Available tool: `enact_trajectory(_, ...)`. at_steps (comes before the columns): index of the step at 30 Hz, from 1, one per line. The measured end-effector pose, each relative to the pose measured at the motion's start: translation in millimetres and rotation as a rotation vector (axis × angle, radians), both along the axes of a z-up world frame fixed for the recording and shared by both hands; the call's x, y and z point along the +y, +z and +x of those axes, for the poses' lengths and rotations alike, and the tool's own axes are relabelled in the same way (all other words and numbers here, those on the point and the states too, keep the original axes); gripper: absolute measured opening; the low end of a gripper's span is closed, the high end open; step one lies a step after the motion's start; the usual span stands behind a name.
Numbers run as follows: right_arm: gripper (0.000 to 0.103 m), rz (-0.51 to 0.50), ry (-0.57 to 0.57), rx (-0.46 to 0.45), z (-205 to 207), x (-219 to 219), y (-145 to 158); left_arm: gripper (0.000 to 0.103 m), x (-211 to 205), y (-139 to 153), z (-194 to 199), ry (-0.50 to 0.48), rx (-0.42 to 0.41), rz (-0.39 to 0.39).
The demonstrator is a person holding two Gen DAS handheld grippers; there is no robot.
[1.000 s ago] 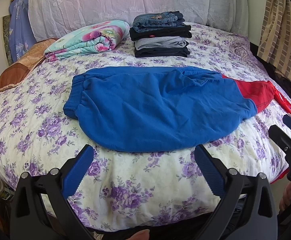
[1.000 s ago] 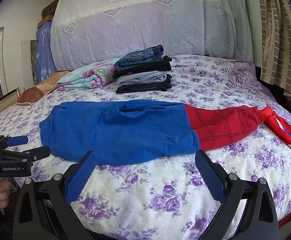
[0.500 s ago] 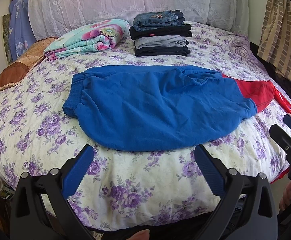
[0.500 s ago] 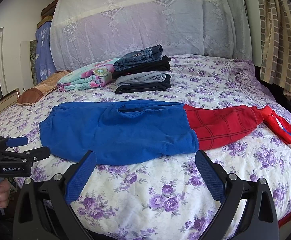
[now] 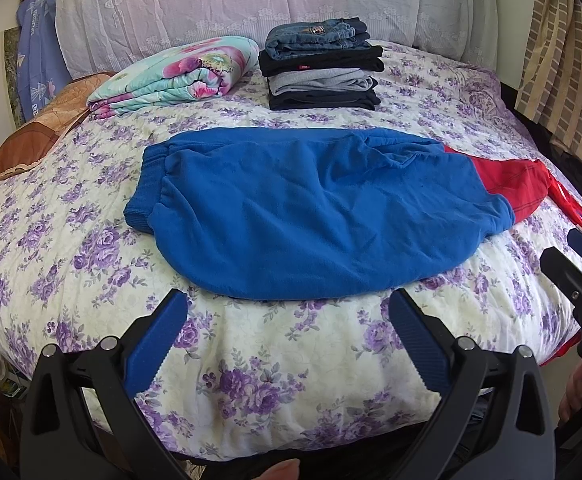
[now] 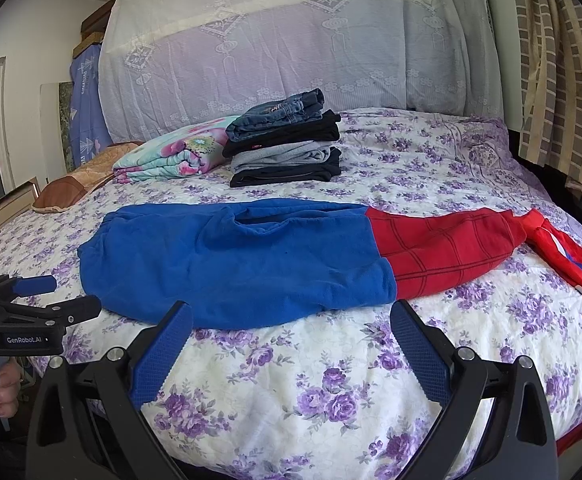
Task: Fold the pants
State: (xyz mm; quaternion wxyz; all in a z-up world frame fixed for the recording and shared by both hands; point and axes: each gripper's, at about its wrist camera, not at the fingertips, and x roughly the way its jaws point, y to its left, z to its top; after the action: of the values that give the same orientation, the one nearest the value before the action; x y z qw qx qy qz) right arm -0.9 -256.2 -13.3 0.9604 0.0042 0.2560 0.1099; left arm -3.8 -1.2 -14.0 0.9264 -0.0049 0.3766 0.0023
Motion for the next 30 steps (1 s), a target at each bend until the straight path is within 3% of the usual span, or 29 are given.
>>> enact_trajectory(30, 0.099, 0.019, -0.007, 0.036, 2, -5, -10, 0.099, -3, -9, -3, -0.016, 0.01, -0.017)
